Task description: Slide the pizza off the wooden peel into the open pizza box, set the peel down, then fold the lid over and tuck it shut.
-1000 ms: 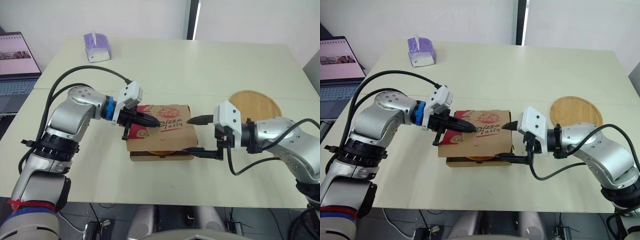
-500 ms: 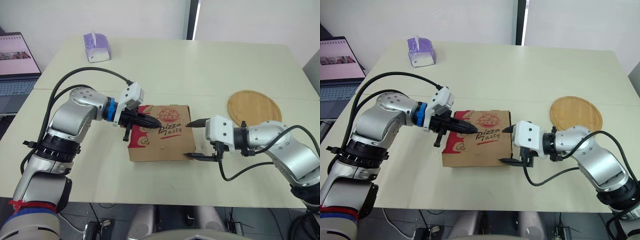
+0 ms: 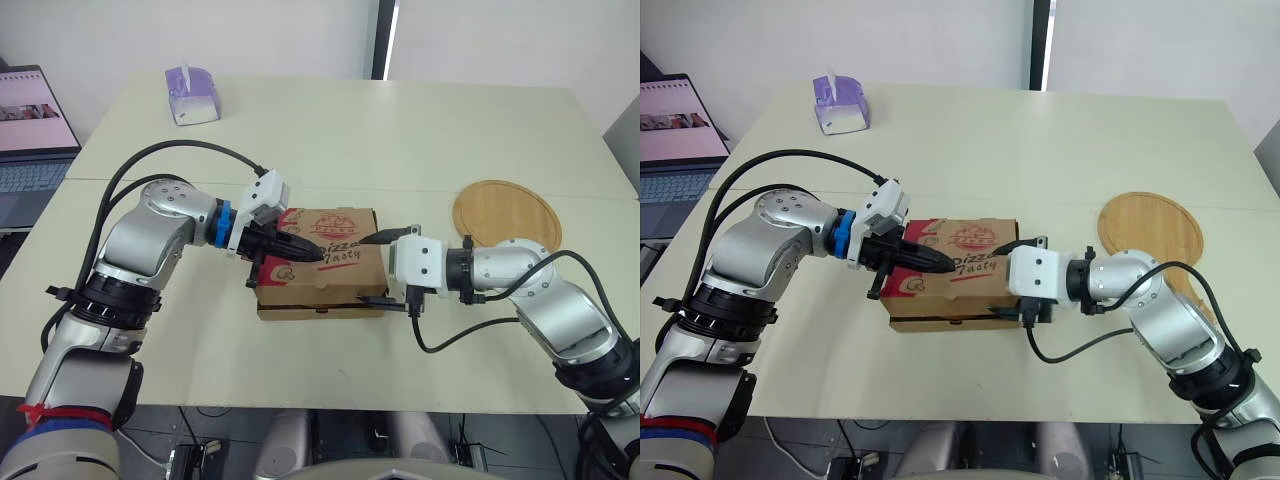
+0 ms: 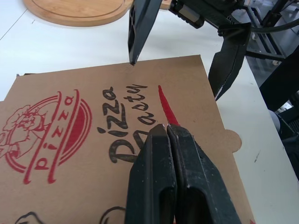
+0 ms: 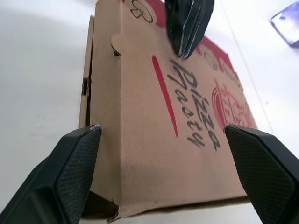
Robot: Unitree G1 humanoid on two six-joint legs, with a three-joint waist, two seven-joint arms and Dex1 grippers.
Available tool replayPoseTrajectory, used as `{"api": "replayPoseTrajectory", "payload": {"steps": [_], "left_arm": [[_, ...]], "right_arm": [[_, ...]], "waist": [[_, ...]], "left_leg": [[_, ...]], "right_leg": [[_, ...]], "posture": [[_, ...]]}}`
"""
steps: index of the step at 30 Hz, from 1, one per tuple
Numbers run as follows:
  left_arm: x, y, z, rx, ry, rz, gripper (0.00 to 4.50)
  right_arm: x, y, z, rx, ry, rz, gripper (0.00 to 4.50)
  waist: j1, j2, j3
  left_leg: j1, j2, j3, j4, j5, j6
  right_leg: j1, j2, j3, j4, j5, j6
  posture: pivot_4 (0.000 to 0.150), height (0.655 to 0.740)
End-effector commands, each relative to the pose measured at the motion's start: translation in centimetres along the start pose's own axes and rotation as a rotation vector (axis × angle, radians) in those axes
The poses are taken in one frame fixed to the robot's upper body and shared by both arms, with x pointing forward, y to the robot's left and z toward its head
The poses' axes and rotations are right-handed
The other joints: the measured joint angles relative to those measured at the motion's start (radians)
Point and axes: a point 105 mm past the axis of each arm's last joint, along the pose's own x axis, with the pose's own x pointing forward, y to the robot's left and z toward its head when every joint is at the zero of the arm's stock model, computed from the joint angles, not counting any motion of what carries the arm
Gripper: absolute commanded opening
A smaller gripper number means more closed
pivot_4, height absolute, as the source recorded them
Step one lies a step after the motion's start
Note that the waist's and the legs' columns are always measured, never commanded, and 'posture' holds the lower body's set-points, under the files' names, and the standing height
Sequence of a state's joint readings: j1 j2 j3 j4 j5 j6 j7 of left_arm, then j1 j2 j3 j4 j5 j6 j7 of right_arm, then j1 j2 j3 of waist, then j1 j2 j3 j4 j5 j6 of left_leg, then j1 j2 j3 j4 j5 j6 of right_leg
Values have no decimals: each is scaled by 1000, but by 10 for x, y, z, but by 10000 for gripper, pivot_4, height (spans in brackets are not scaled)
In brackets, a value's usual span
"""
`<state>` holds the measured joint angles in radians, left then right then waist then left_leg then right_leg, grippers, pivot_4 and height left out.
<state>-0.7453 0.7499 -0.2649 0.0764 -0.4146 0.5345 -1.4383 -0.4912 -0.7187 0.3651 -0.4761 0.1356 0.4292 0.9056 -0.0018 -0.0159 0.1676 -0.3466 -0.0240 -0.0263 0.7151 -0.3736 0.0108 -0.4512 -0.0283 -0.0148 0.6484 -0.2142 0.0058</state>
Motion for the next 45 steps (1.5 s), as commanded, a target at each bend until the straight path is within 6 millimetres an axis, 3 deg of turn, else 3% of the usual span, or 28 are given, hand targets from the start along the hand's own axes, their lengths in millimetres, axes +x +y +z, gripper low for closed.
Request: {"api": "replayPoseTrajectory", "payload": {"steps": [1, 25, 29, 33, 36, 39, 42, 45], "left_arm": [[-6, -5, 7, 48, 1, -5, 317], [-4, -14, -15, 23, 61, -36, 317], [-4, -15, -20, 22, 75, -35, 317], [-4, -15, -23, 21, 79, -27, 317], [-4, -14, -22, 22, 80, -21, 317], [-5, -13, -22, 22, 78, -15, 317], [-6, -12, -20, 25, 72, -6, 317], [-6, -12, -20, 25, 73, -6, 317]], "right_arm": [[-6, -11, 8, -30, -13, -57, 45000], [5, 5, -11, -78, 54, -154, 45000], [-3, 10, -5, 1, -2, -114, 45000], [-22, 2, -7, 59, -15, -126, 45000], [-39, -8, -13, 191, -23, -138, 45000], [-51, -16, -35, 254, 48, -166, 45000], [-50, -12, -60, 201, 159, -161, 45000], [-35, -4, -65, 161, 156, -123, 45000]], "waist": [[0, 0, 0], [0, 0, 0], [0, 0, 0], [0, 0, 0], [0, 0, 0], [0, 0, 0], [0, 0, 0], [0, 0, 0]], "left_leg": [[0, 0, 0, 0, 0, 0], [0, 0, 1, 0, 0, 0], [0, 0, 1, 0, 0, 0], [0, 0, 1, 1, 0, 0], [0, 0, 0, 1, 0, 0], [0, 0, 0, 1, 0, 0], [0, 0, 1, 0, 0, 0], [1, 0, 1, 0, 0, 0]], "right_leg": [[0, 0, 0, 0, 0, 0], [0, 0, 0, 1, 0, 0], [0, 0, 0, 1, 0, 0], [0, 0, 0, 1, 0, 0], [0, 0, 0, 1, 0, 0], [1, 0, 0, 1, 0, 0], [1, 0, 0, 1, 0, 0], [1, 0, 1, 1, 0, 0]], "posture": [[1500, 7251], [1500, 7251], [1500, 7251], [1500, 7251], [1500, 7251], [1500, 7251], [1500, 7251], [1500, 7251]]}}
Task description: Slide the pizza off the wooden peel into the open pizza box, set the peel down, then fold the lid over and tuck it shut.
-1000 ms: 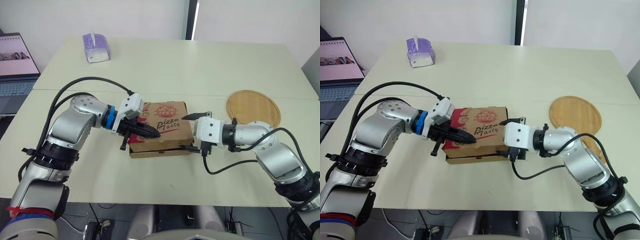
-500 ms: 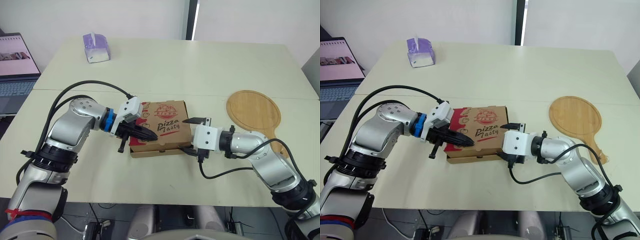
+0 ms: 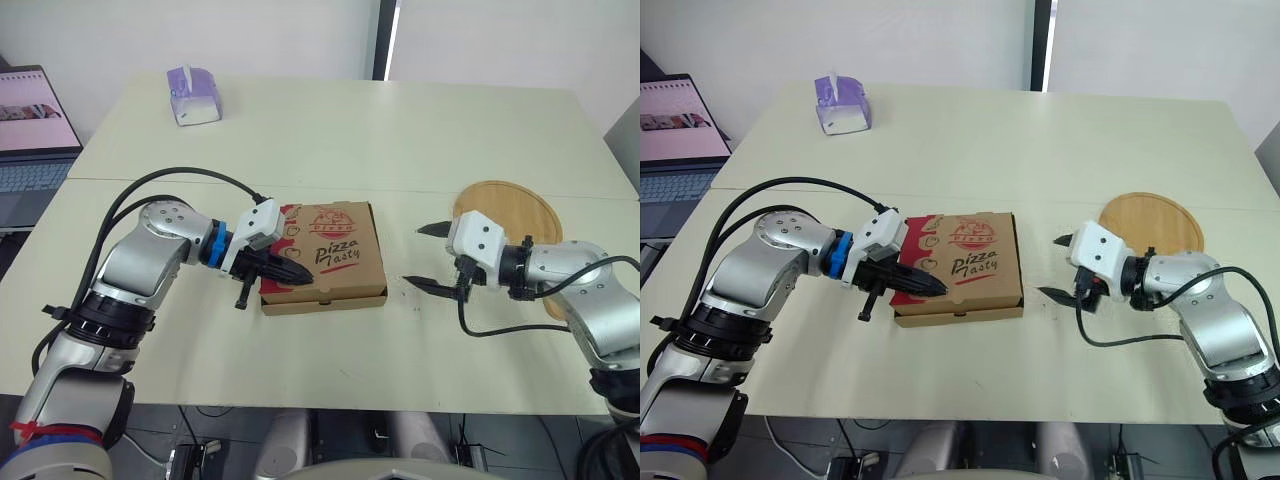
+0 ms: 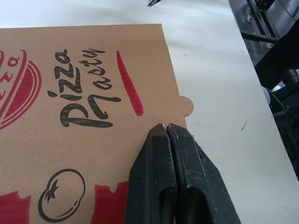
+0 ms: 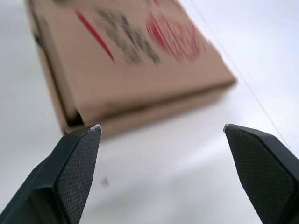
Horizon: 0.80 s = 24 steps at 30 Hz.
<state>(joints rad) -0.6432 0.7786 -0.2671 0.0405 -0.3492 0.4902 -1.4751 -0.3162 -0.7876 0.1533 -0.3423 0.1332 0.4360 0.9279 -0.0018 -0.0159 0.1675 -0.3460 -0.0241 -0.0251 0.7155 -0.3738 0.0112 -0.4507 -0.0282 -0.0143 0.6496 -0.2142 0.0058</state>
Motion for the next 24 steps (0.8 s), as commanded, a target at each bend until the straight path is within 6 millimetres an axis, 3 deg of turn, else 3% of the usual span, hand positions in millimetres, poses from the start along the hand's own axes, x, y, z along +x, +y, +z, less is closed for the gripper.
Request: {"api": "replayPoseTrajectory", "payload": {"steps": [1, 6, 14, 20, 24], "left_arm": [[-6, 0, 9, 44, -3, 17, 317], [-7, -1, 9, 42, 3, 17, 0], [-8, -1, 8, 38, 7, 23, 0], [-8, -2, 7, 35, 6, 22, 0], [-8, -2, 7, 33, 5, 22, 0]], "right_arm": [[15, 10, 9, -45, -61, 28, 45000], [27, 26, 31, 34, -179, 102, 29414], [22, 32, 32, 37, -160, 132, 1418], [-4, 5, 16, -62, -44, 73, 559], [0, 0, 41, 6, -181, 45, 559]], "waist": [[-1, 0, 0], [-2, 0, 0], [-1, 0, 0], [1, 0, 0], [-4, 0, 0]], "left_leg": [[0, 0, 0, 0, 0, 0], [0, 0, 0, 0, 0, 0], [0, 0, 0, 0, 0, 0], [0, -1, 0, 0, 0, 0], [0, 0, 0, 0, 0, 0]], "right_leg": [[0, 0, 0, 0, 0, 0], [-1, 0, 0, 1, 0, 0], [-1, 0, 0, 1, 0, 0], [0, 0, 0, 0, 0, 0], [0, 0, 0, 1, 0, 0]], "posture": [[1500, 7251], [1500, 7251], [1500, 7251], [1500, 7251], [1500, 7251]]}}
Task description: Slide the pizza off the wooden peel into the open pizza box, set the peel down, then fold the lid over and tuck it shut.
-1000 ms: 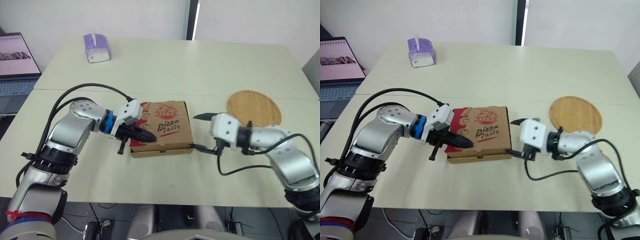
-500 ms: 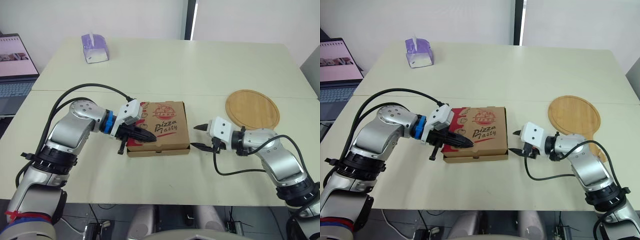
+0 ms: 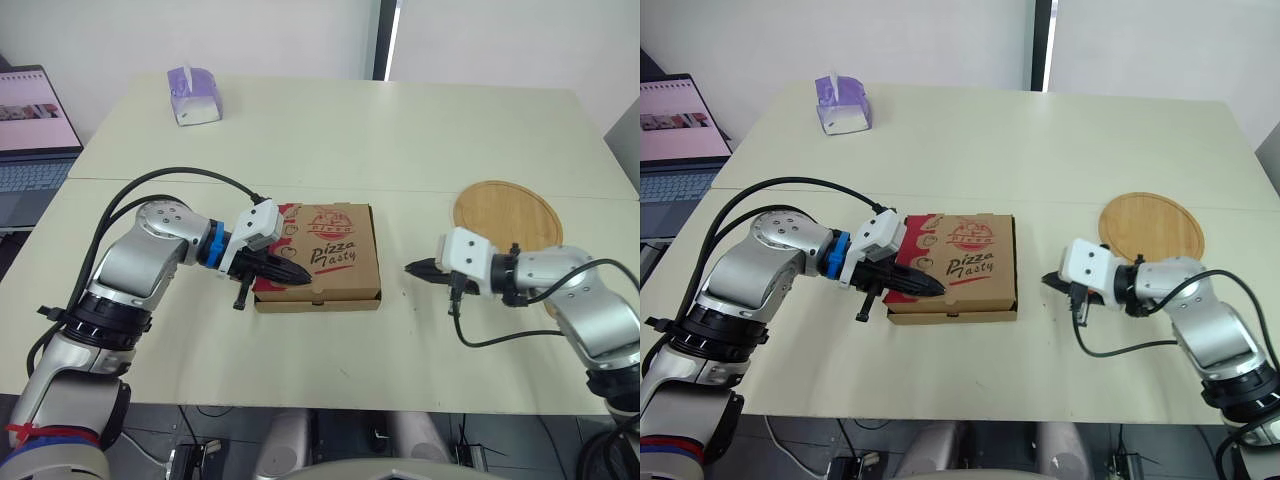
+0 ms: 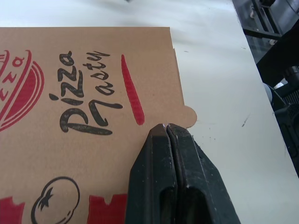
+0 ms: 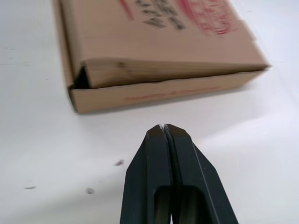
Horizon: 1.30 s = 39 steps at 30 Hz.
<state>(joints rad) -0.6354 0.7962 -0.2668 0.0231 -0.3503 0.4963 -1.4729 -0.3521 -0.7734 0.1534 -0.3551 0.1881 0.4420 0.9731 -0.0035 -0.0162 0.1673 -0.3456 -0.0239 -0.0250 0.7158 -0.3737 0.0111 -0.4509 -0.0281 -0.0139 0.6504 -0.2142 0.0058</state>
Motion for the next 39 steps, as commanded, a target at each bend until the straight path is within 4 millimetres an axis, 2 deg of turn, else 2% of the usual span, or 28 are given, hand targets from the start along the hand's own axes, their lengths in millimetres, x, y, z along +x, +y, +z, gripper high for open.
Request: {"api": "replayPoseTrajectory", "payload": {"steps": [1, 4, 7, 11, 13, 15, 17, 20, 26, 29, 34, 39], "left_arm": [[-6, 0, 8, 32, -11, 18, 0], [-9, 0, 9, 31, -16, 26, 0], [-18, -1, 11, 38, -23, 57, 0], [-49, -2, 11, 31, -8, 151, 0], [-66, -3, 1, 40, 54, 199, 0], [-81, -4, -19, 49, 155, 254, 0], [-89, -6, -35, 34, 207, 291, 0], [-82, -9, -43, 7, 178, 310, 0], [-53, -10, -39, 0, 96, 300, 0], [-47, -11, -38, -18, 70, 297, 0], [-47, -11, -46, -33, 91, 304, 0], [-72, -6, -39, -42, 98, 365, 0]], "right_arm": [[5, 2, 32, 35, -149, 8, 559], [25, 21, 33, 29, -159, 64, 559], [37, 30, 31, 14, -146, 84, 559], [40, 33, 33, 1, -151, 92, 559], [39, 33, 33, -2, -151, 92, 559], [39, 33, 33, -7, -150, 95, 559], [39, 33, 33, -11, -151, 99, 559], [39, 33, 33, -15, -151, 107, 559], [40, 34, 33, -22, -150, 121, 559], [40, 35, 32, -25, -147, 125, 559], [40, 37, 32, -24, -144, 130, 559], [42, 40, 32, -22, -145, 137, 559]], "waist": [[-3, 0, 0], [-2, 0, 0], [0, 0, 0], [0, 0, 0], [-2, 0, 0], [-2, 0, 0], [-2, 0, 0], [2, 0, 0], [12, 0, -1], [5, 0, -1], [3, 0, -1], [2, 0, -1]], "left_leg": [[0, 0, 0, 0, 0, 0], [0, 0, 0, 0, 0, 0], [0, -1, 0, 0, 0, 0], [-1, -1, 0, 0, 0, 0], [-1, 0, 0, 0, 0, 0], [0, 0, 0, 0, 0, 0], [0, 0, 0, 0, 0, 0], [-1, 0, 0, 0, 0, 0], [-1, -1, 0, 0, 0, 0], [-1, -1, 0, 0, 0, 0], [-1, -1, 0, 0, 0, 0], [-1, -1, 0, 0, 0, 0]], "right_leg": [[0, 0, 0, 0, 0, 0], [0, 0, 0, 1, 0, 0], [0, 0, 0, 1, 0, 0], [-1, -1, 0, 1, 0, 0], [-1, -1, 0, 1, 0, 0], [-2, -1, 0, 1, 0, 0], [-2, -1, 0, 1, 0, 0], [-2, -1, 0, 0, 0, 0], [-1, -1, -1, -1, 0, 0], [-1, -1, -1, 0, 0, 0], [-1, -1, -1, 0, 0, 0], [-1, -1, -1, 0, 0, 0]], "posture": [[1500, 7251], [1500, 7251], [1500, 7251], [1500, 7251], [1500, 7251], [1500, 7251], [1500, 7251], [1500, 7251], [1500, 7251], [1500, 7251], [1500, 7251], [1500, 7251]]}}
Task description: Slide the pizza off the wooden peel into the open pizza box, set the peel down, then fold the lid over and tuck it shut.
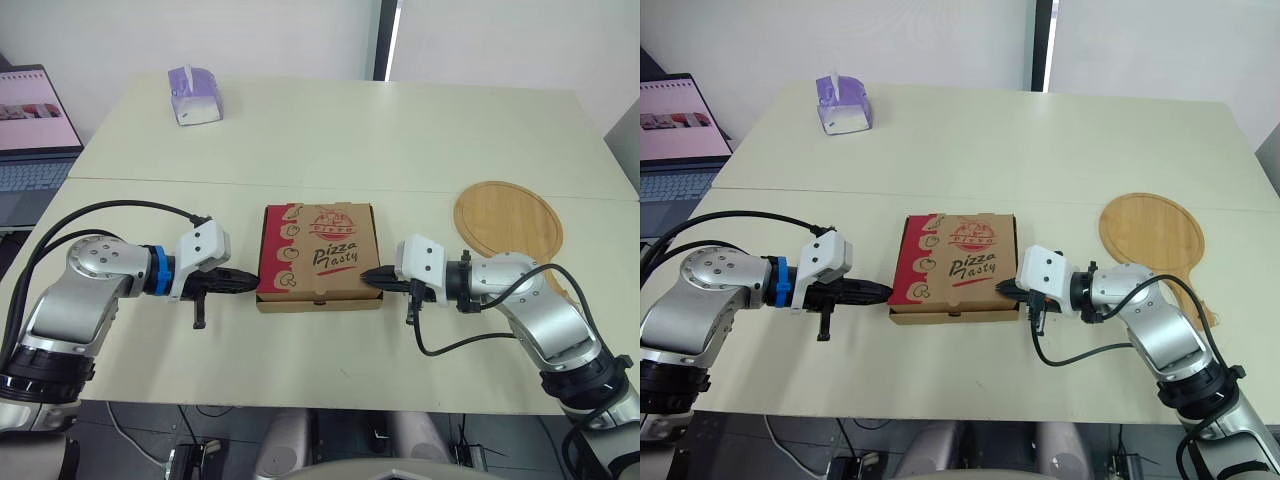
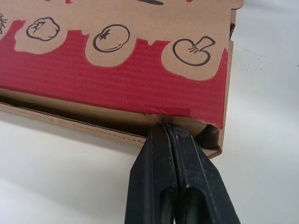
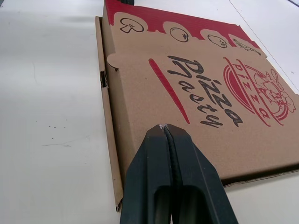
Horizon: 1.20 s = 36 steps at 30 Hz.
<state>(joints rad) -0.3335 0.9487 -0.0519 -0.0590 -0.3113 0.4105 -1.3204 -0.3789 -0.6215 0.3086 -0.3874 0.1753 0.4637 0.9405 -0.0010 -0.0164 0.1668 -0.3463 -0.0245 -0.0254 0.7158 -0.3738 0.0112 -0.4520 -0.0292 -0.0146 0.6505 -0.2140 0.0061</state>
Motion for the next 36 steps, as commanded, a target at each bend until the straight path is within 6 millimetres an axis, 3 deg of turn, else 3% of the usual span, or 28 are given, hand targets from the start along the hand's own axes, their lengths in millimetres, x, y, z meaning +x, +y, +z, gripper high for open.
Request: {"api": "replayPoseTrajectory", "payload": {"steps": [1, 4, 7, 11, 15, 19, 22, 26, 30, 33, 36], "left_arm": [[-26, 12, 19, 9, -34, 59, 0], [-34, 13, 44, 6, -112, 58, 0], [-23, 9, 52, 0, -140, 54, 0], [2, 0, 29, -30, -78, 37, 0], [11, -7, -6, -103, 9, 29, 0], [16, -10, -11, -119, -5, 33, 0], [11, -5, -1, -112, -72, 76, 0], [-17, 20, 22, -165, -231, 276, 0], [-32, 36, 4, -259, -254, 479, 0], [-13, 29, -18, -326, -198, 495, 0], [14, 17, -22, -354, -198, 455, 0]], "right_arm": [[1, 4, 8, -45, -16, 13, 559], [2, 6, 6, -46, -9, 18, 559], [4, 7, 3, -53, 2, 20, 559], [8, 6, -1, -67, 24, 9, 559], [9, 5, -10, -68, 64, -3, 559], [9, 4, -13, -73, 79, -11, 559], [7, -1, -9, -95, 52, -41, 559], [-8, -29, 8, -52, -48, -211, 559], [-25, -59, -13, 5, 12, -415, 559], [-19, -56, -33, 24, 75, -414, 559], [-5, -44, -43, 36, 107, -364, 559]], "waist": [[-1, 0, 0], [1, 0, 0], [0, 0, 0], [-1, 0, 0], [-4, 0, 0], [-2, 0, -2], [-2, 0, -2], [-1, 0, -2], [-1, 0, -2], [-1, 0, -3], [-1, 0, -3]], "left_leg": [[0, 0, 0, 0, 0, 0], [0, 0, 0, 0, 0, 0], [0, 0, 0, 0, 0, 0], [0, 0, 0, 0, 0, 0], [0, 0, 1, 0, 0, 0], [2, 0, 1, 0, 0, 0], [3, 0, 1, 0, 0, 0], [1, 0, 0, 0, 0, 0], [1, 0, 0, 0, 0, 0], [1, 0, 1, -1, 0, -1], [1, 0, 1, -1, 0, -1]], "right_leg": [[0, 0, 0, 0, 0, 0], [0, 0, 0, 0, 0, 0], [0, 0, 0, -1, 0, 0], [0, 0, 0, 0, 0, 0], [-1, 0, 1, 1, 0, 0], [1, 0, 1, 0, 0, 0], [2, 0, 1, 1, 0, 0], [0, 0, 1, 1, 0, 0], [0, 0, 1, 1, 0, 0], [0, -1, 1, 1, 0, 0], [-1, -1, 1, 1, 0, 0]], "posture": [[1500, 7251], [1500, 7251], [1500, 7251], [1500, 7251], [1500, 7251], [1500, 7251], [1500, 7251], [1500, 7251], [1500, 7251], [1500, 7251], [1500, 7251]]}}
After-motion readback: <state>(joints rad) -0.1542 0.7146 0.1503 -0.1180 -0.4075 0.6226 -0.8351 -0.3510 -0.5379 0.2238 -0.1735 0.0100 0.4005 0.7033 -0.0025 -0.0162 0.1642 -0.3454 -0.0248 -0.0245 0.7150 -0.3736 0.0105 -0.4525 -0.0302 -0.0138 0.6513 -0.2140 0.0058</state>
